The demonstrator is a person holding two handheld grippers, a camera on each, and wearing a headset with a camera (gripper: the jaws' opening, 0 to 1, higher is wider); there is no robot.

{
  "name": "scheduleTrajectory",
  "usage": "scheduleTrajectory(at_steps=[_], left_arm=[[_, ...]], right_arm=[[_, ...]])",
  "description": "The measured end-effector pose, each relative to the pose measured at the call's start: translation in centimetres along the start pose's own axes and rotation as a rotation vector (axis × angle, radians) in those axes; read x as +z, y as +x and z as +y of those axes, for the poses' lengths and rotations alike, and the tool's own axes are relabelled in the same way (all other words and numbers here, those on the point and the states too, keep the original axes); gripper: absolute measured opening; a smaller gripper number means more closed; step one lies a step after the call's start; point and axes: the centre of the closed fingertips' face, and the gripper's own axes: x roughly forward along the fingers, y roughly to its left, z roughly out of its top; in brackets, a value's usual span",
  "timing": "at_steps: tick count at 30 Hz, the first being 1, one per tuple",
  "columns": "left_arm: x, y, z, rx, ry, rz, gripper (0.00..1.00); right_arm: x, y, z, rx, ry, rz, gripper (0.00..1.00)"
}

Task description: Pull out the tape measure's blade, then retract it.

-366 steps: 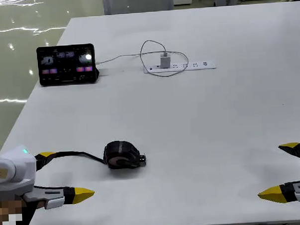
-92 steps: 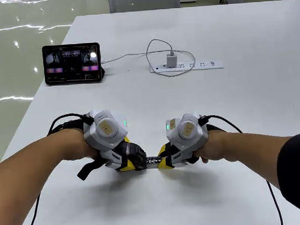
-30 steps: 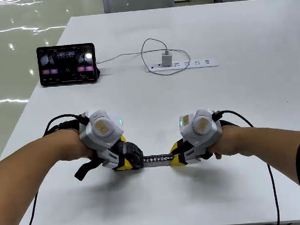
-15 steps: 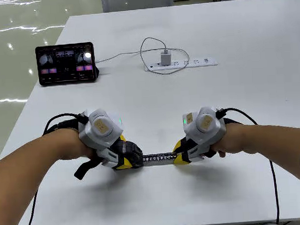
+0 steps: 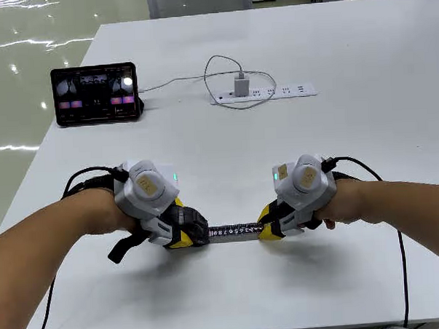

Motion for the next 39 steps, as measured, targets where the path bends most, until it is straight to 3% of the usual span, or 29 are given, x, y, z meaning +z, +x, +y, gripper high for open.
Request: scheduleTrajectory(at_steps=[39], left_arm=[[0.0, 0.1, 0.1, 0.0, -0.003, -0.001, 0.33]], right_arm=[[-1.8, -1.5, -0.2, -0.006, 0.01, 0.012, 0.1]])
